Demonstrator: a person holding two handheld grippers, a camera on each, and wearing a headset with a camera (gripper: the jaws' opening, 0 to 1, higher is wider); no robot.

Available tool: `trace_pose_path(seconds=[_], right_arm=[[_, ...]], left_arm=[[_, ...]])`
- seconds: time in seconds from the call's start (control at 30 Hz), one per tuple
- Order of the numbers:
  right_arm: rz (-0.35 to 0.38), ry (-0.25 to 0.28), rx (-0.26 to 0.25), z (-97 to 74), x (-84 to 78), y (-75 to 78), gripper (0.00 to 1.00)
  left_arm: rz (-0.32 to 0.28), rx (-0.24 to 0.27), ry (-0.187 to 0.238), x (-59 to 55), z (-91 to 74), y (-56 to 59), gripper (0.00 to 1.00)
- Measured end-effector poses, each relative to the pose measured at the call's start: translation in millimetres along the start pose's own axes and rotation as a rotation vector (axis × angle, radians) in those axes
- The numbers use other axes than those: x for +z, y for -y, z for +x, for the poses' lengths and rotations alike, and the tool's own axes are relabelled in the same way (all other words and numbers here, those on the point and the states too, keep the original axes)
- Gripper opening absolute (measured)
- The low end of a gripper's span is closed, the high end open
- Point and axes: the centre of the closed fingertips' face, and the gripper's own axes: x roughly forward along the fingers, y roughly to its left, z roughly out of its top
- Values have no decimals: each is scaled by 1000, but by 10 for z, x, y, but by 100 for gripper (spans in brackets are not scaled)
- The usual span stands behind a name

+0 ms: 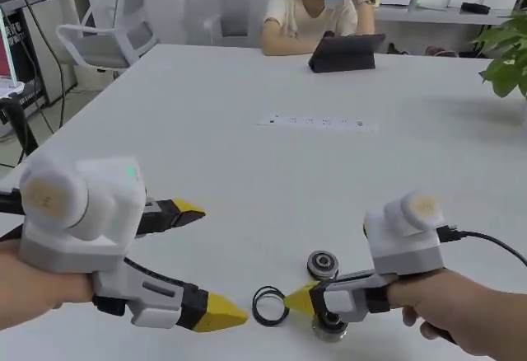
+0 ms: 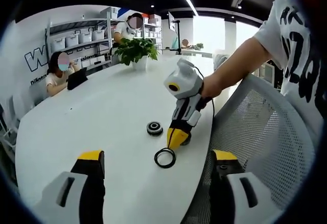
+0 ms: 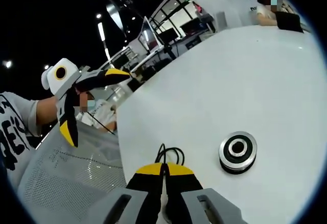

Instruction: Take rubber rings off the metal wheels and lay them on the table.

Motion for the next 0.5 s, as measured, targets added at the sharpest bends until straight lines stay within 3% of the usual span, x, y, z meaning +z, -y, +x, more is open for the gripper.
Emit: trace_pose_path(seconds=[0.5], right_arm=[[-96, -9, -42, -18, 9, 37, 3]], left_arm=[[3, -13, -11, 0, 40, 26, 82]])
